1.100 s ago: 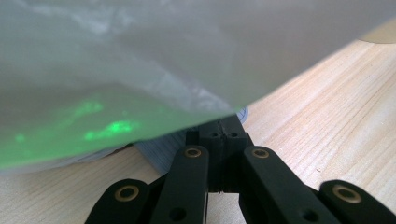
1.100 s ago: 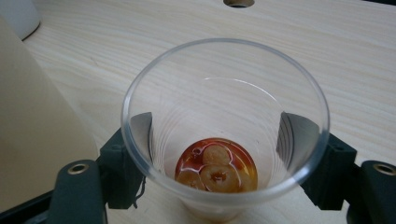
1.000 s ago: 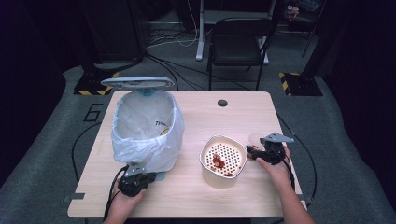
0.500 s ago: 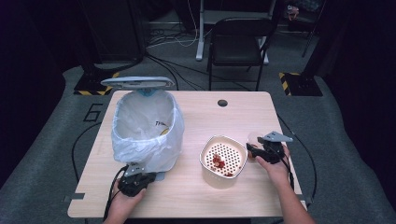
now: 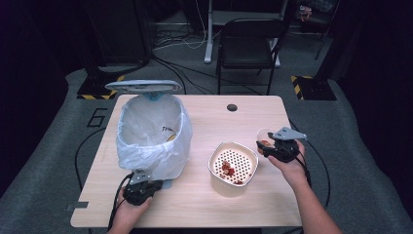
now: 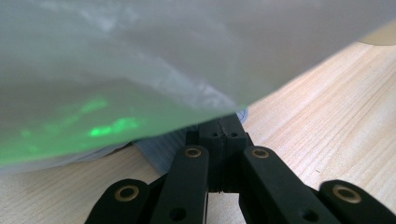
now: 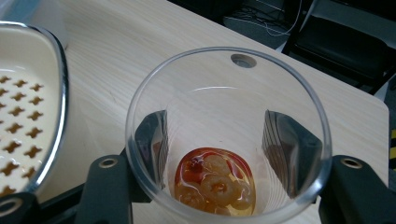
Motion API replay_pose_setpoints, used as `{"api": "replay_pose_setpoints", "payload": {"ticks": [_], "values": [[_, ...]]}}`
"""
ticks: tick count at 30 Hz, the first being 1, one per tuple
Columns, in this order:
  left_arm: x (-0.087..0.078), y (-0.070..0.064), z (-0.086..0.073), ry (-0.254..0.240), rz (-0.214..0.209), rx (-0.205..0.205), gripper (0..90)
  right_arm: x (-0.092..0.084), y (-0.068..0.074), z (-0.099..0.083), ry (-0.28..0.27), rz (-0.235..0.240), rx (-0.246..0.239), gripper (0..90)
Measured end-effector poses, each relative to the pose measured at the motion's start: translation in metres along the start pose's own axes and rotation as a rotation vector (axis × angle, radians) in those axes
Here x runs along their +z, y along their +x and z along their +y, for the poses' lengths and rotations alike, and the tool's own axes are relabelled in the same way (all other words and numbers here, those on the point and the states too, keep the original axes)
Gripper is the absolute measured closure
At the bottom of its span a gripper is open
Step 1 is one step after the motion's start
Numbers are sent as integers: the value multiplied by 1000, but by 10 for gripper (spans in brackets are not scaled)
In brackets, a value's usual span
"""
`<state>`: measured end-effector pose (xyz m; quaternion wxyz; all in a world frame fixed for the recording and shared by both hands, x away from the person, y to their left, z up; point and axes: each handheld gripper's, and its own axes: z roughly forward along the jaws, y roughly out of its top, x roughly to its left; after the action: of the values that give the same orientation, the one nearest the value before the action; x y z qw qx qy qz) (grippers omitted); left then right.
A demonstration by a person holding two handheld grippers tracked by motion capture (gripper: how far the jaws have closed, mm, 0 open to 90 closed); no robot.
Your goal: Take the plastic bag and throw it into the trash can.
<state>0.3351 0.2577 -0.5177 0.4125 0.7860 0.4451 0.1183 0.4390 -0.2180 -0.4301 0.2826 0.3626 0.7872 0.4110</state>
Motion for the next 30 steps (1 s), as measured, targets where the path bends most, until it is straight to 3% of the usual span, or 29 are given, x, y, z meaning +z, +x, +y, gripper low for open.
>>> {"api": "replay_pose_setpoints", "payload": {"ticks": [6,9,13,30], "values": [[0,0,0,-1,1,2,900,-2,4,16,-6,8,-45,410],[0,-1,0,-3,1,-2,900,-3,6,25,-4,13,-101,413],[0,0,0,-1,0,0,900,-3,10,33,-4,21,-140,415],[0,0,0,0,0,3,900,-8,20,56,-35,70,-207,431]]}}
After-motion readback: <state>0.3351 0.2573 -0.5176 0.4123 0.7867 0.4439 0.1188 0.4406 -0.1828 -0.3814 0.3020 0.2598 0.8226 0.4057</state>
